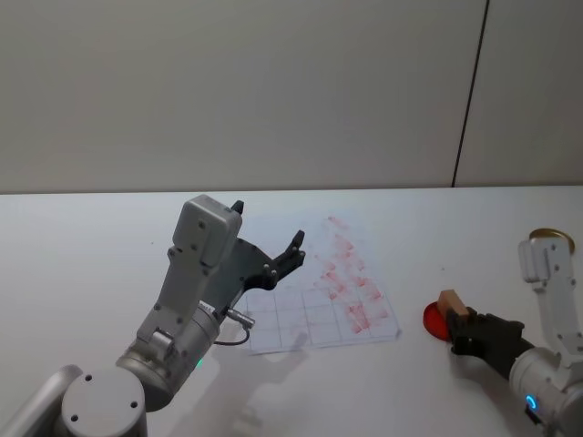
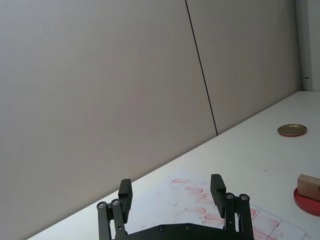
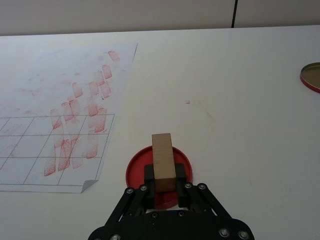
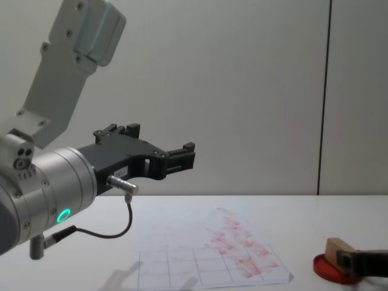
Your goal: Use the one hand to pick up the stamp and affix it onto the A4 paper.
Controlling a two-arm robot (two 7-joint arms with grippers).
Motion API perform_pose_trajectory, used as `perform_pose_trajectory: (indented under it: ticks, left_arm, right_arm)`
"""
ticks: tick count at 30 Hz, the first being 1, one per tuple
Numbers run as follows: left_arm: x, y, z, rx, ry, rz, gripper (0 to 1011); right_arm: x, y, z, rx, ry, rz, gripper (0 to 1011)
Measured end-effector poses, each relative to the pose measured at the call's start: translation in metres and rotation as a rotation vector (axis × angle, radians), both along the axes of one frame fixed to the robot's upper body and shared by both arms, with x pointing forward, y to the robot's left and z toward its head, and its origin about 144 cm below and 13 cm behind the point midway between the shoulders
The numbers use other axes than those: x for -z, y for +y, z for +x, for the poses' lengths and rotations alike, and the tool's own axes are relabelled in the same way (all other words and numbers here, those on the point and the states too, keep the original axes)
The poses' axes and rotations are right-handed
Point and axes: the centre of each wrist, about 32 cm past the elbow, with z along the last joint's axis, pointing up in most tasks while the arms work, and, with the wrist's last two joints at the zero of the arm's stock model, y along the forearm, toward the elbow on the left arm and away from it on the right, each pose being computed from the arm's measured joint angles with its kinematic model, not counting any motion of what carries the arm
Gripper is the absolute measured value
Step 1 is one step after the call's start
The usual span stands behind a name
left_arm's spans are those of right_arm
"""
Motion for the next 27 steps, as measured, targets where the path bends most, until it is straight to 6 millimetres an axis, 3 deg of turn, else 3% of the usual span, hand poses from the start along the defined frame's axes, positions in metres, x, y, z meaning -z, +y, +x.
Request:
perform_pose_trajectory:
  ticks: [14, 21, 27]
  left_arm:
    - [0.000, 0.000, 0.000, 0.000, 0.000, 0.000, 993]
    - [0.000, 0.000, 0.000, 0.000, 0.000, 0.000, 993]
    - [0.000, 0.000, 0.000, 0.000, 0.000, 0.000, 993]
  right_arm:
    - [-0.011, 0.004, 0.007, -0.029, -0.038, 0.011, 216]
    - [-0.036, 0.012, 0.012, -0.070, -0.123, -0.001, 216]
    - [-0.063, 0.031, 0.019, -0.140, -0.191, -0.027, 216]
